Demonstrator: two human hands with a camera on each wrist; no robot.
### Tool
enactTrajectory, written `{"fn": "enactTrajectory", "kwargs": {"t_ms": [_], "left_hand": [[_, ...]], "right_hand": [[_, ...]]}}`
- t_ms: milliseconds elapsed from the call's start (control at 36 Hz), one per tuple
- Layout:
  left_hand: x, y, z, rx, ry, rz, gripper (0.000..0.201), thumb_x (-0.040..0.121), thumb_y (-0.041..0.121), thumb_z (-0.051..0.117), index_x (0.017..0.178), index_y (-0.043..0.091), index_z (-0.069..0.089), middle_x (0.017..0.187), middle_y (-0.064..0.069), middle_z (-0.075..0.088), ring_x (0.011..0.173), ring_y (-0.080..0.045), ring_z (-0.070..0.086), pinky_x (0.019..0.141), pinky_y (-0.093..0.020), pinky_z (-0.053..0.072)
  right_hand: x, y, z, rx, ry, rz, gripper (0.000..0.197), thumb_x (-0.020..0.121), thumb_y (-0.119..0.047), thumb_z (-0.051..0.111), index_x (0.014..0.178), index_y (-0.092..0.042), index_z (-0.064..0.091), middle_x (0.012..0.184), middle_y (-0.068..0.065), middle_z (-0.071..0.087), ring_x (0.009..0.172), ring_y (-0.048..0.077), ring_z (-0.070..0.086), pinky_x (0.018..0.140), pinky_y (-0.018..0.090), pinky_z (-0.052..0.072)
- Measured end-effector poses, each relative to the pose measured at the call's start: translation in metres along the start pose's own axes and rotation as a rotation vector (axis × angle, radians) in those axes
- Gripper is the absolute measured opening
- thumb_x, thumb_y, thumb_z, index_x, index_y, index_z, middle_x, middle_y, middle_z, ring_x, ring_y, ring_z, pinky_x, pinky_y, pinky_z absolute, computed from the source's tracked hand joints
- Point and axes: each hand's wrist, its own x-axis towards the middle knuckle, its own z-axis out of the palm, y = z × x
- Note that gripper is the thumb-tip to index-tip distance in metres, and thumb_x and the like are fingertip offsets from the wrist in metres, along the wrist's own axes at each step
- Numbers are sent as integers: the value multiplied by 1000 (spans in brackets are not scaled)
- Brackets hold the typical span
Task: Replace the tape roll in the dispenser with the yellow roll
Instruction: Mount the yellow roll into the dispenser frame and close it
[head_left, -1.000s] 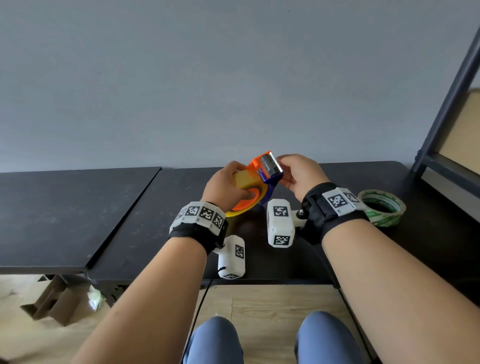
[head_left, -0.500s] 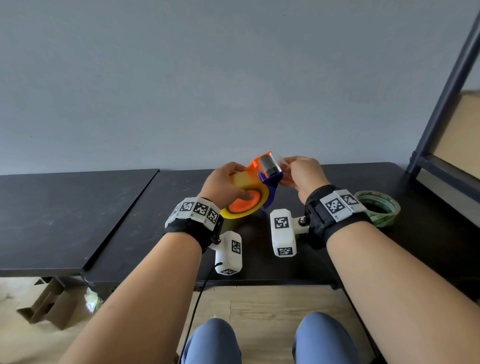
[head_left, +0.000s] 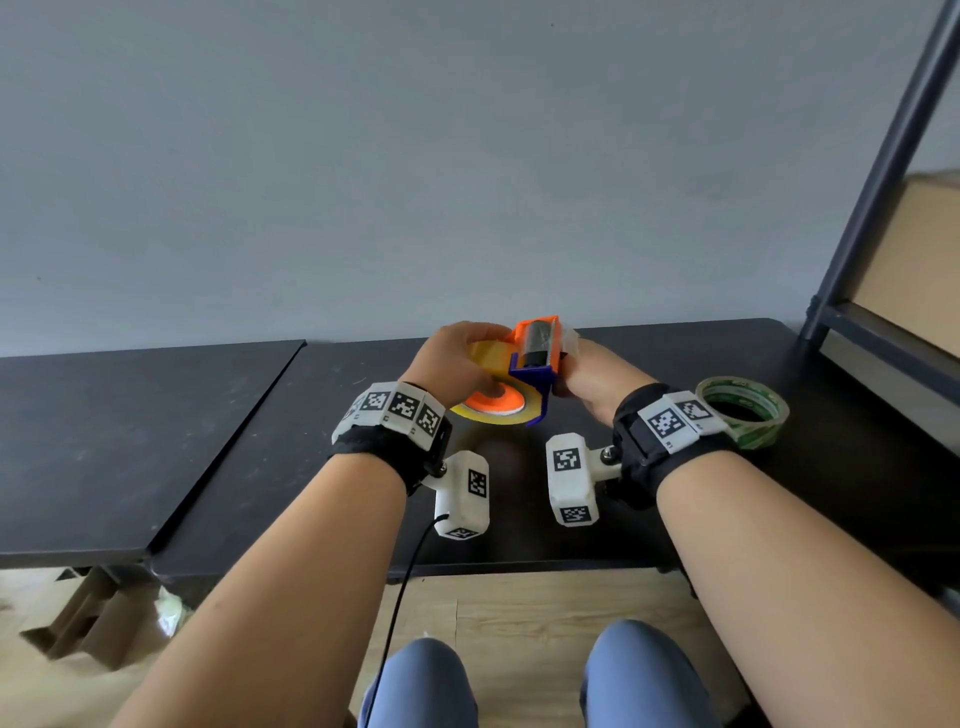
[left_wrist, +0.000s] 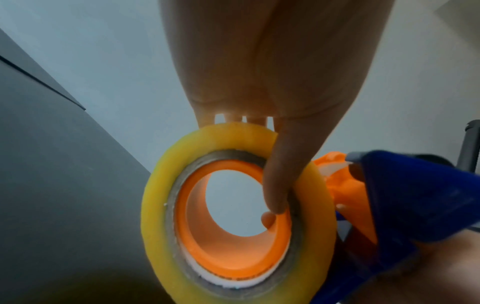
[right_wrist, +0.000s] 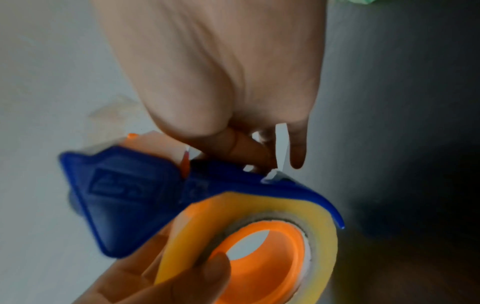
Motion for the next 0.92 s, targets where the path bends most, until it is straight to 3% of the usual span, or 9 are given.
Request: {"fn": "enactTrajectory", "kwargs": {"t_ms": [139, 278, 361, 444, 528, 583, 639, 722, 917], "left_hand": [[0, 2, 2, -11, 15, 33, 66, 71, -4, 70, 127, 28, 62, 129, 1, 59, 120, -18, 54, 92, -27, 41], [-1, 5, 4, -7, 73, 83, 50, 83, 1, 61, 130, 18, 61, 136, -3, 57, 127, -19, 51, 100, -28, 40], [-4, 9, 3, -46, 119, 95, 49, 84, 0, 58, 130, 16, 60, 134, -4, 58, 125, -19, 52, 103, -30, 41], [-4, 11, 0, -117, 140, 101, 61, 76, -9, 55, 132, 17, 59, 131, -2, 61, 123, -16, 53, 98, -25, 43], [-3, 12, -3, -186, 146, 93, 65, 73, -6, 57, 131, 23, 59, 125, 2, 63, 117, -9, 56, 75, -6, 42], [-4, 15, -4, -243, 167, 104, 59, 74, -2, 61, 128, 24, 61, 122, 4, 65, 112, -7, 59, 78, -8, 43], [-4, 19, -5, -229, 202, 128, 53, 75, 1, 62, 124, 22, 65, 118, 5, 67, 110, -8, 60, 85, -14, 43], [-1, 20, -3, -134, 303, 157, 43, 76, 7, 66, 117, 20, 68, 113, 7, 69, 106, -8, 62, 82, -13, 43], [4, 23, -3, -94, 486, 183, 15, 81, 23, 71, 95, 17, 74, 102, 3, 68, 94, -12, 63, 84, -26, 50]], "right_hand": [[-8, -11, 0, -29, -12, 64, 22, 97, -4, 47, 109, 5, 65, 117, 23, 65, 112, 35, 61, 101, 39, 47], [-5, 1, 2, 207, -67, 61, 35, 80, 14, 48, 77, -20, 57, 87, 6, 57, 87, 22, 53, 68, 24, 46], [-3, 4, 7, 274, -53, 96, 26, 58, 3, 55, 75, -17, 59, 81, 3, 58, 91, 23, 51, 75, 32, 47], [-3, 2, 10, 329, -46, 109, 21, 70, 12, 52, 73, -9, 55, 98, 15, 58, 100, 30, 50, 94, 43, 42], [-3, 1, 11, 370, -7, 161, 18, 73, 10, 52, 80, -7, 54, 103, 16, 56, 107, 34, 51, 104, 46, 42], [-1, 1, 11, 394, -1, 189, 22, 77, 12, 48, 78, -10, 49, 112, 16, 52, 111, 34, 49, 109, 49, 39], [0, -1, 12, 414, 4, 201, 20, 77, 10, 47, 80, -9, 47, 114, 16, 49, 110, 33, 48, 109, 49, 38], [-2, -1, 12, 423, 21, 200, 23, 78, 8, 46, 99, -1, 49, 112, 16, 51, 108, 33, 49, 102, 44, 40], [-10, -11, 12, 358, 24, 199, 27, 82, 5, 46, 108, -3, 47, 116, 17, 51, 106, 33, 48, 88, 37, 39]]}}
